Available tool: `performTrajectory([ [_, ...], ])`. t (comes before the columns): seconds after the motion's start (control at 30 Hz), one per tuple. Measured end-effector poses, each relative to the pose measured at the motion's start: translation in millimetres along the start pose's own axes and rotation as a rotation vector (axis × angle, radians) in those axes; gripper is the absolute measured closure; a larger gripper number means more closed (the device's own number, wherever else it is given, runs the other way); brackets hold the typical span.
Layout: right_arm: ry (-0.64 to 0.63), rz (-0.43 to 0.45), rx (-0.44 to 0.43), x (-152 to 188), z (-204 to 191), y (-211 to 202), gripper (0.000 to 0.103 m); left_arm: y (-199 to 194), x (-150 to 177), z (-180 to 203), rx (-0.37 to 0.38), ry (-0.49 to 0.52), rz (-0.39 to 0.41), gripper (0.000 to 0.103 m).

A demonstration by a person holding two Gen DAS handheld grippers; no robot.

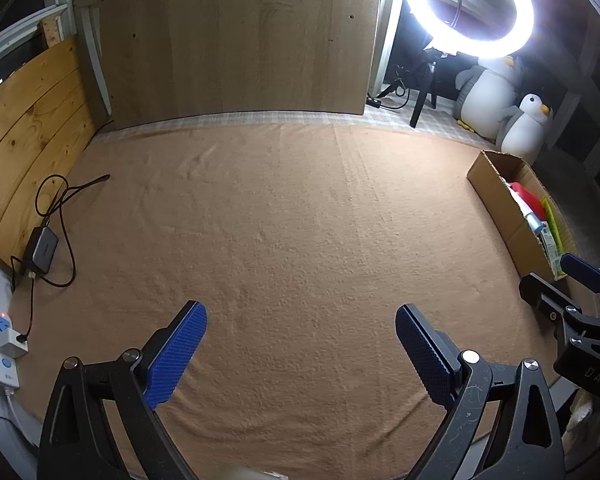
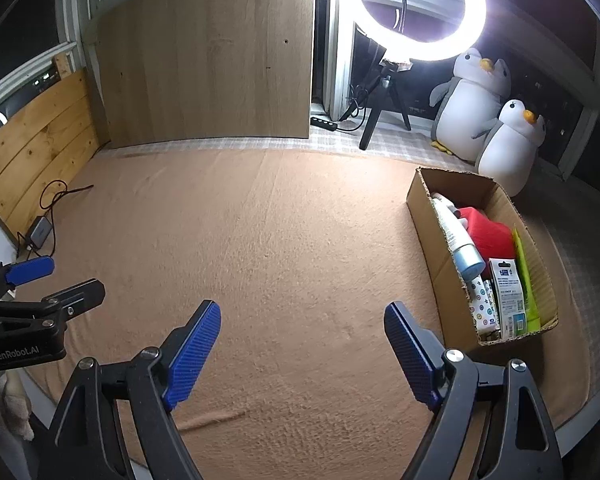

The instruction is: Organize objects

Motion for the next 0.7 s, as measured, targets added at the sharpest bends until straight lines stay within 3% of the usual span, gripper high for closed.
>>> performTrajectory([
  [0.7,0.007,-0.017,0.004,-1.1,2.5,5.0,0.022,5.0,-4.3,5.4,0.008,-0.01,-0.013,0.005],
])
Point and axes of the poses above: each gripper's, at about its wrist camera, not at the fingertips, and y roughly the way its jaws point, z to its right, x to its underside, the point moved 1 cm from there along y, roughly the way its jaws point, and after that the axes turned 3 degrees about -z, right-handed, at the moved point
